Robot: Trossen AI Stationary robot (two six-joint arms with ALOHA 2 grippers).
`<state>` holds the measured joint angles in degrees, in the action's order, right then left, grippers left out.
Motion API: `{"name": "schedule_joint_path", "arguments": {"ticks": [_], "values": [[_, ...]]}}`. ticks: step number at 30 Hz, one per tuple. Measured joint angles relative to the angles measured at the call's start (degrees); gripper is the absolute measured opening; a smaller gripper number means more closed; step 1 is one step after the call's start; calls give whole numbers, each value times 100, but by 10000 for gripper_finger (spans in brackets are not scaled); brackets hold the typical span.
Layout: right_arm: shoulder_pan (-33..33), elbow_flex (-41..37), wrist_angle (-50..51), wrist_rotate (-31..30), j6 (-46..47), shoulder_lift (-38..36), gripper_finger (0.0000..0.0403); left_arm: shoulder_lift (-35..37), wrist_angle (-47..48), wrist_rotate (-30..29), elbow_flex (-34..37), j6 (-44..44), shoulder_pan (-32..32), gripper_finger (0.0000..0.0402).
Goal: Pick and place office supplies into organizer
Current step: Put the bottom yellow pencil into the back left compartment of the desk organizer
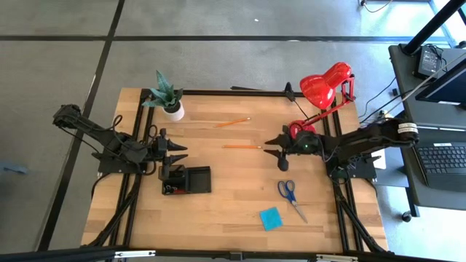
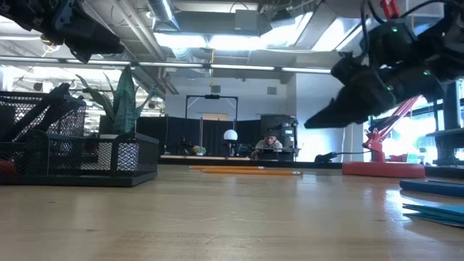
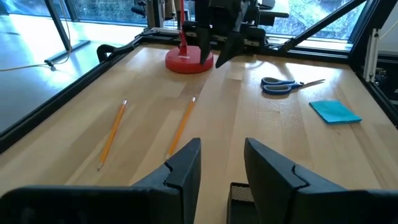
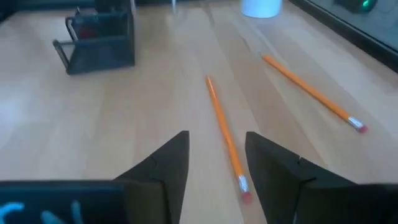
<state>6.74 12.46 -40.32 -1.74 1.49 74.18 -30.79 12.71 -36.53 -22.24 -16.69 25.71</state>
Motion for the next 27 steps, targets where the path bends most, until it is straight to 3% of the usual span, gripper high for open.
{"name": "schedule_joint_path", "arguments": {"ticks": [5,13,27], "values": [[-109,-183,-91,-530,-29,129,161,-2,0,-5,0,4,0,116],[-107,-185,-361,-528,-42,624,161,-2,0,-3,0,139,0,116],[206,-178,-1992,-312,-211,2184,161,-2,0,0,0,140,0,116]]}}
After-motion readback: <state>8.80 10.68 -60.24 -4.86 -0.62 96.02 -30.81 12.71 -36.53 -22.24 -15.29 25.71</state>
